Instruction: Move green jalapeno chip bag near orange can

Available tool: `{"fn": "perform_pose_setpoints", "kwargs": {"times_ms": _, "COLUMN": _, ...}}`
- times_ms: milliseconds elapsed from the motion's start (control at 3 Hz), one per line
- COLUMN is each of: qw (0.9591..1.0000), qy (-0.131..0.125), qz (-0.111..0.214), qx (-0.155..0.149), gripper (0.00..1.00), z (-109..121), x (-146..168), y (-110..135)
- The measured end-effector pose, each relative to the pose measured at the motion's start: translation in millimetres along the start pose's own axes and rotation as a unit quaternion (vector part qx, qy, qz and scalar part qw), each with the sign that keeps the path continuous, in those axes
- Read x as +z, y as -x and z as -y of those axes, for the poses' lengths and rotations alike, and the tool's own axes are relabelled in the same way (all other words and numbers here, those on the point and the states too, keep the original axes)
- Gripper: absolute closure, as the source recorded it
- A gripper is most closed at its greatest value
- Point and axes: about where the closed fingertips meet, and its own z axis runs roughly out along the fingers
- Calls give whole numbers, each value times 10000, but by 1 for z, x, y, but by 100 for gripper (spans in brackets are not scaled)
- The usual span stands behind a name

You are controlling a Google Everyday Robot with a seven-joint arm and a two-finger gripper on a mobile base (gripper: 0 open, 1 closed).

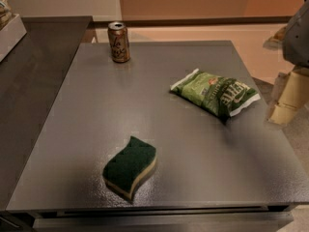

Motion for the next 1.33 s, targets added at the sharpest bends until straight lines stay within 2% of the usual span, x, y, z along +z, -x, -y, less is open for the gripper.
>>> {"fn": "perform_pose_setpoints", "kwargs": {"times_ms": 667, "qw": 10000, "qy": 42, "qz": 23, "qx": 53, "gripper": 0, "z": 8, "x": 9, "y": 4}}
{"fn": "perform_pose_setpoints", "kwargs": {"times_ms": 1333, "qw": 9977, "qy": 117, "qz": -121, "qx": 653, "gripper": 0, "z": 40, "x": 61, "y": 17}}
